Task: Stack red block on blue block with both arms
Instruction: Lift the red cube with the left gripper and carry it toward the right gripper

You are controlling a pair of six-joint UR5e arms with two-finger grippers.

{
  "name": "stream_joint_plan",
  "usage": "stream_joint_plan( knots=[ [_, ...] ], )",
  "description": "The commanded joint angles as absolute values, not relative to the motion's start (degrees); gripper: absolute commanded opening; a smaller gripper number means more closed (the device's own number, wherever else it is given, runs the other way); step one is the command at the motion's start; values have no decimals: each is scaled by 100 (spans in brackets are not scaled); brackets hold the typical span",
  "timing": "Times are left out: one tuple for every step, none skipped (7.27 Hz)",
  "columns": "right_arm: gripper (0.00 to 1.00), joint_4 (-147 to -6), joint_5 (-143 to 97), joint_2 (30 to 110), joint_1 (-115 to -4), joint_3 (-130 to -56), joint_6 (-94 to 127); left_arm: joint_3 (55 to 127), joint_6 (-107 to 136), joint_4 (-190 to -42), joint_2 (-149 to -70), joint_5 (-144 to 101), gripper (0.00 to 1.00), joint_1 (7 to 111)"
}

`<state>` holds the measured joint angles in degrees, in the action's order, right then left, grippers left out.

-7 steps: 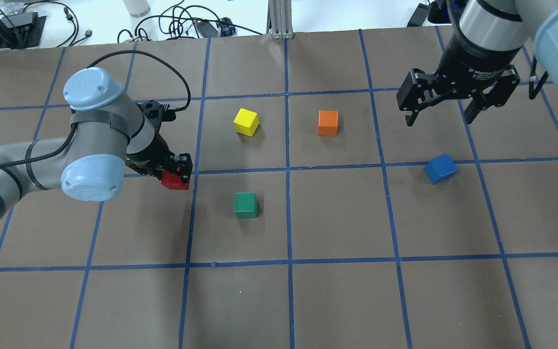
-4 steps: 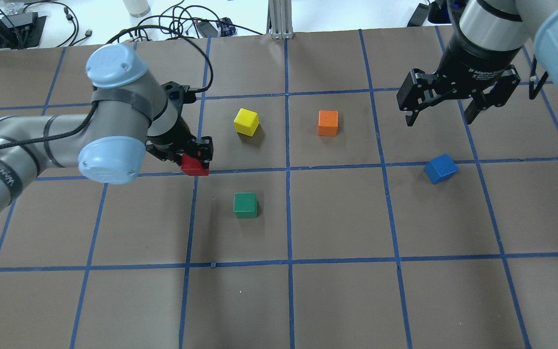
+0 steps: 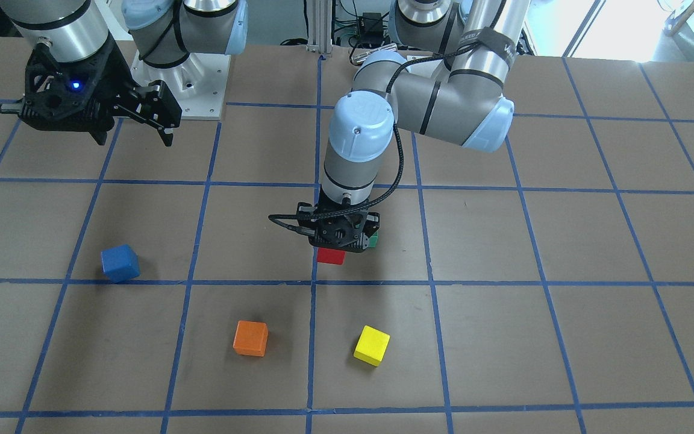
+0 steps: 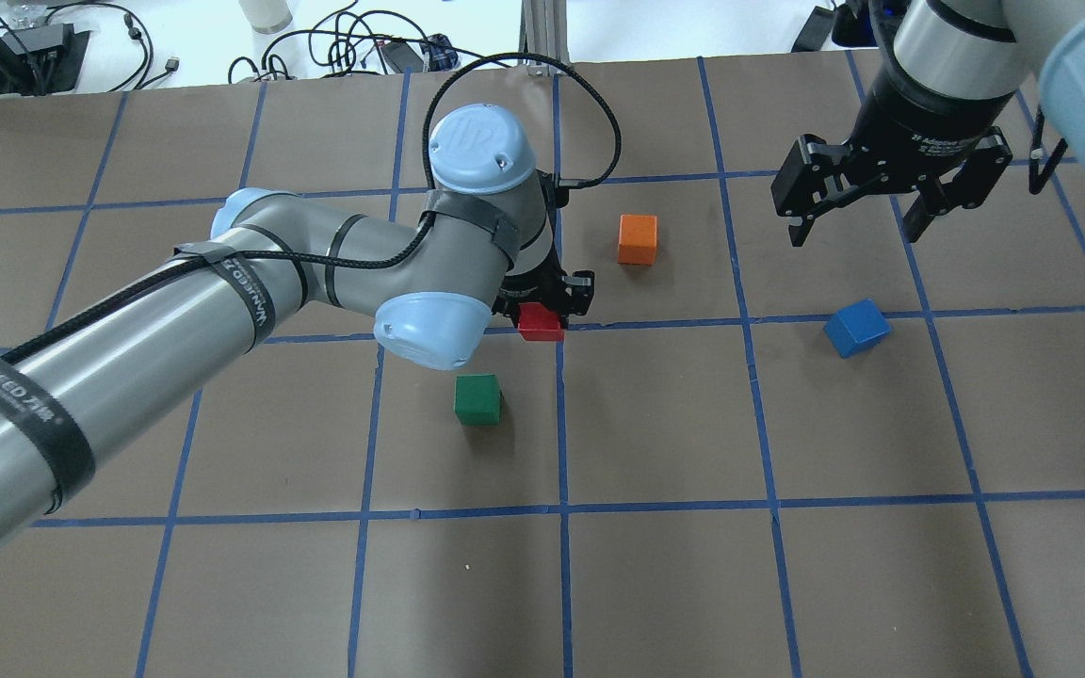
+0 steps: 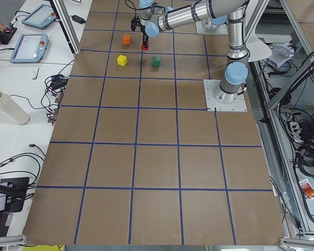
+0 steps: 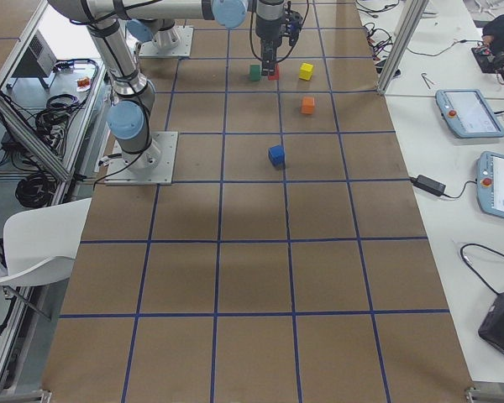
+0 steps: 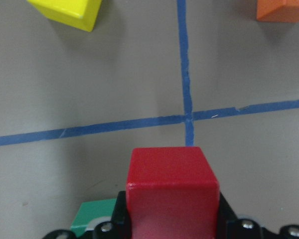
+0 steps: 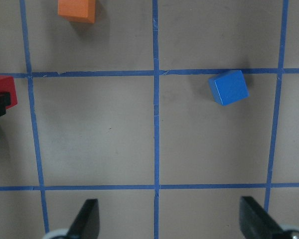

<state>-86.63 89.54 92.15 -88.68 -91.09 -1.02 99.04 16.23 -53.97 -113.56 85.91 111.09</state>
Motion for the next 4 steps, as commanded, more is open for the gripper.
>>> stream_joint_plan(
  knots=[
    [100,-8692,8956,9229,-8868,-9114,-10,9835,1976,-5074,-11793,8587,24,11302],
    [100,-8701,8956,9194,-8868,-9114,-9,9826,1969,-4775,-11899,8604,71,11364],
    [100,-8710,8886,9193,-8868,-9114,-9,9817,1986,-4685,-11987,8604,100,11364],
    [100,-8701,8903,9176,-8868,-9123,-44,9704,1899,-4693,-11971,8587,100,11356]
  ],
)
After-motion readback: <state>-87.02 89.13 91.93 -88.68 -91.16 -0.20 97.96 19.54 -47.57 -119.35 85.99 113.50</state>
